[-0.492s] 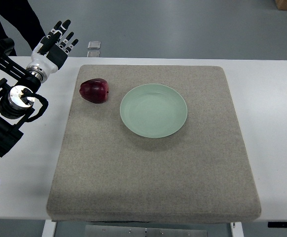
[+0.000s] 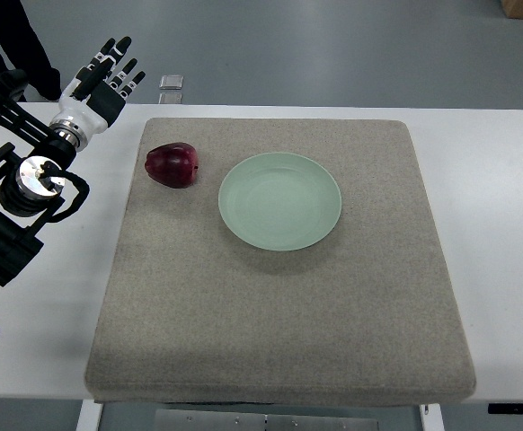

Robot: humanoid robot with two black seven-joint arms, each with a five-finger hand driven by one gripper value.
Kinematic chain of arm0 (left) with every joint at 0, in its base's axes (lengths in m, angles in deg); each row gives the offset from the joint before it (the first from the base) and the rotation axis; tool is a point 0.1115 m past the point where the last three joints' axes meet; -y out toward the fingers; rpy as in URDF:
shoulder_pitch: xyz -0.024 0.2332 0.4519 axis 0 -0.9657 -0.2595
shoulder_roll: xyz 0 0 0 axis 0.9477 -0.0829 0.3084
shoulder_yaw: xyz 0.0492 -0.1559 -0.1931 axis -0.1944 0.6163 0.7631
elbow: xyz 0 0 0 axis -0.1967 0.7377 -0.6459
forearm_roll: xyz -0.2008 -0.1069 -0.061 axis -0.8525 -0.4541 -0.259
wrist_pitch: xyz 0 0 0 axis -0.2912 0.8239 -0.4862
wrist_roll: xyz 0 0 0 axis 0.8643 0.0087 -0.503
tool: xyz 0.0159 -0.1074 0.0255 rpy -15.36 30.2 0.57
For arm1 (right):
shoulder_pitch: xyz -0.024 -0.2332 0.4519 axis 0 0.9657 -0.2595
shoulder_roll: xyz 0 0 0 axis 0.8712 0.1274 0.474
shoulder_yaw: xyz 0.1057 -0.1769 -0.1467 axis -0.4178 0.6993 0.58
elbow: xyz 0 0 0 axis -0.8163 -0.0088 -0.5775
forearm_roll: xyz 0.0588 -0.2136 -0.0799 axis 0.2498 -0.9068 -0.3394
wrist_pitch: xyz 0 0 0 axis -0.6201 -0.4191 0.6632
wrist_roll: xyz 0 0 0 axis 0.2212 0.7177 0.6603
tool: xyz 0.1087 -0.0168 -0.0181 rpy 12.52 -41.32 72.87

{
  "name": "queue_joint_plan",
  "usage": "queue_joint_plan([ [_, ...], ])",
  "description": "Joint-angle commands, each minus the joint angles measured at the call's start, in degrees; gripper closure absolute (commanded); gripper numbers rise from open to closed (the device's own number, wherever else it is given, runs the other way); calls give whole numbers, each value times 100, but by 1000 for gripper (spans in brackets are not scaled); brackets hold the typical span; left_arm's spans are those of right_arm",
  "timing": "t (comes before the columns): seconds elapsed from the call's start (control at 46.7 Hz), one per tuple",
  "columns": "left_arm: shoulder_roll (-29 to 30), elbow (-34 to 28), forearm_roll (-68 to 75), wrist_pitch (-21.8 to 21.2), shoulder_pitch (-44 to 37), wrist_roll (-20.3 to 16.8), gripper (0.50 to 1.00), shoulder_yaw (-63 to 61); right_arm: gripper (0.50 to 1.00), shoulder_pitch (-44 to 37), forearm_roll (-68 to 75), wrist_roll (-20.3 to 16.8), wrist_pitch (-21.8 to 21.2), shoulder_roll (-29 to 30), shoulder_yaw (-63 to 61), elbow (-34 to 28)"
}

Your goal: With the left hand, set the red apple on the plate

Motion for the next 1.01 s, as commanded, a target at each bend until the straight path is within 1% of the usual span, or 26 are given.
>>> queue_joint_plan([
  [0.0,1,0,0,83,16,2,500,0,570,0,0,0,0,0,0,0],
  [0.086,27,-9,-9,267,16,2,500,9,570,0,0,0,0,0,0,8],
  [0.171,27,-9,-9,329,16,2,500,18,570,0,0,0,0,0,0,0],
  [0.984,88,-71,167,382,104,-6,500,-26,570,0,0,0,0,0,0,0],
])
